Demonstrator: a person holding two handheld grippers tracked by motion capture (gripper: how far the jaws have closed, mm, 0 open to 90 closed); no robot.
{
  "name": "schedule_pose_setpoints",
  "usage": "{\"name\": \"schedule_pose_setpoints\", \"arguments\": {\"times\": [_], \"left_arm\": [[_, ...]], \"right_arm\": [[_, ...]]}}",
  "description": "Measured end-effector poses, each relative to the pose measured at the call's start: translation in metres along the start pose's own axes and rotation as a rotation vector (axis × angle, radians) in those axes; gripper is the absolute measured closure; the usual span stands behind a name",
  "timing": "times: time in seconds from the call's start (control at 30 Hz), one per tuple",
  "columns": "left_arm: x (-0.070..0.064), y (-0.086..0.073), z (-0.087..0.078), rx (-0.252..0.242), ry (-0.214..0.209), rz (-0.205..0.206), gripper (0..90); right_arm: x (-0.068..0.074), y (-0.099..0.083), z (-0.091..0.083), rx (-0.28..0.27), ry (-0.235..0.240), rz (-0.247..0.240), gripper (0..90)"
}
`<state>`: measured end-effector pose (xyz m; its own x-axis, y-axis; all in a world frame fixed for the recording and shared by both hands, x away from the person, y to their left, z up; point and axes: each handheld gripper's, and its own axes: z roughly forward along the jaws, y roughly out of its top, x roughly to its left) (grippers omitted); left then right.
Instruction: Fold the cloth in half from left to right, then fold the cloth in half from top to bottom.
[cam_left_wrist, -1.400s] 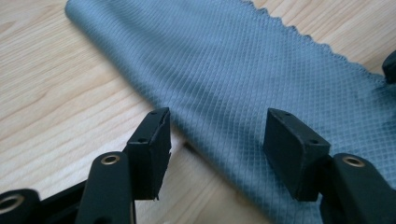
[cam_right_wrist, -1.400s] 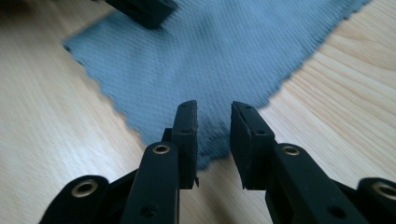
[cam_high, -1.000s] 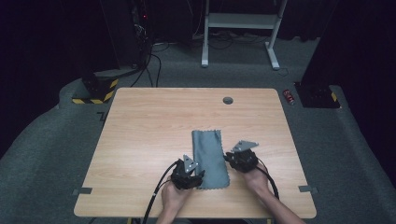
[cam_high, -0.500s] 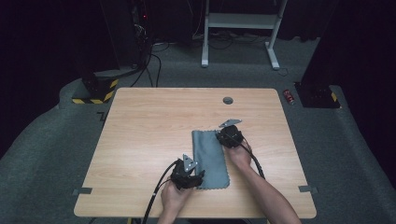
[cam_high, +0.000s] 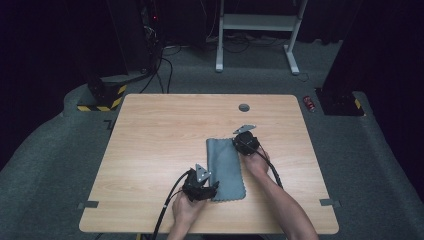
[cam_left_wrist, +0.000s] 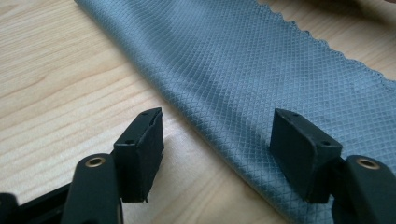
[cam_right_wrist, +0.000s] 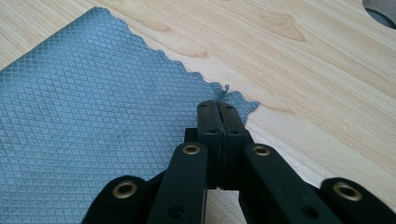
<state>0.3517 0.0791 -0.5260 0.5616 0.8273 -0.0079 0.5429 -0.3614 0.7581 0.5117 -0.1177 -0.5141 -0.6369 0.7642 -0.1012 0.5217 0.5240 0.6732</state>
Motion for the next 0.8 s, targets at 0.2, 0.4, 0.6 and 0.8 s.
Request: {"name": "schedule_pose_setpoints", "arguments": {"times": [0.2, 0.4, 0.6, 0.8], "left_arm": [[0.008, 0.005, 0.005, 0.002, -0.001, -0.002, 35.4], [0.013, 0.007, 0.007, 0.004, -0.008, 0.013, 35.1], [0.023, 0.012, 0.009, 0.013, -0.043, -0.008, 37.3], [0.044, 0.032, 0.016, 0.015, -0.024, -0.058, 38.5]], "right_arm": [[-0.007, -0.001, 0.002, -0.014, -0.009, 0.02, 89.6], [-0.012, -0.003, 0.002, -0.021, -0.011, 0.038, 89.3], [-0.018, -0.005, 0.0, -0.023, 0.017, 0.09, 80.9], [-0.02, -0.005, -0.009, -0.041, 0.033, 0.08, 77.6]]}}
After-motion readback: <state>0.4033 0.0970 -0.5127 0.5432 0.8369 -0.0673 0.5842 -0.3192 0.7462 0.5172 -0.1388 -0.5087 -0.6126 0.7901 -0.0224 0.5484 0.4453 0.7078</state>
